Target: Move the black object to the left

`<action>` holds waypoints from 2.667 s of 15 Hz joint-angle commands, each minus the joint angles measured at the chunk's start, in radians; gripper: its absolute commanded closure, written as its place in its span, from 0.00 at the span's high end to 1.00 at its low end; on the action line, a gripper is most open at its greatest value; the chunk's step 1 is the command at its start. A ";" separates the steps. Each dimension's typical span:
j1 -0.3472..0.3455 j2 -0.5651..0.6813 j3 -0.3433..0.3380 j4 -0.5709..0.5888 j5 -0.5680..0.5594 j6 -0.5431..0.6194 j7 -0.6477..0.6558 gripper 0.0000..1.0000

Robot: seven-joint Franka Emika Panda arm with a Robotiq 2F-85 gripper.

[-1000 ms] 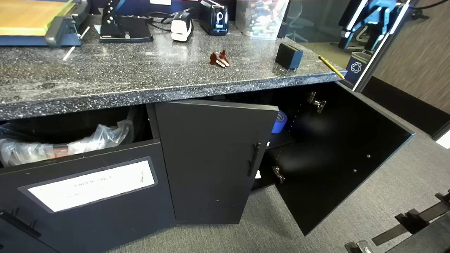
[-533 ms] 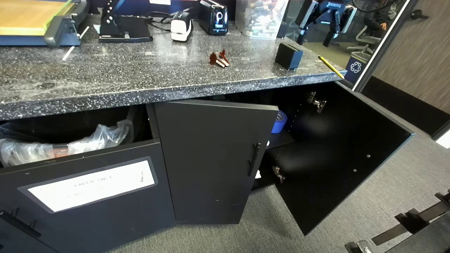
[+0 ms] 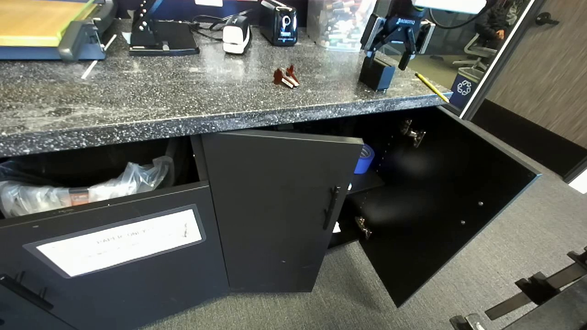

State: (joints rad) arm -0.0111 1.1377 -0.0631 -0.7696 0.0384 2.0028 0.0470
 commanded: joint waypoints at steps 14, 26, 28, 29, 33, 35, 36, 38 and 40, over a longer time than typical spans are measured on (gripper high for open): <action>0.063 0.068 -0.011 0.298 -0.034 -0.241 0.106 0.17; 0.277 0.095 0.062 0.362 -0.037 -0.281 0.135 0.17; 0.301 0.103 0.072 0.360 -0.034 -0.278 0.129 0.17; 0.309 0.111 0.077 0.359 -0.031 -0.273 0.125 0.17; 0.323 0.155 0.089 0.353 -0.030 -0.251 0.113 0.17; 0.322 0.176 0.088 0.351 -0.032 -0.240 0.112 0.17; 0.323 0.151 0.086 0.309 -0.034 -0.213 0.114 0.17; 0.319 0.147 0.089 0.308 -0.030 -0.215 0.115 0.67; 0.311 0.156 0.097 0.341 -0.020 -0.248 0.117 0.75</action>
State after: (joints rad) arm 0.3144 1.2789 0.0120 -0.4561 0.0138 1.7636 0.1685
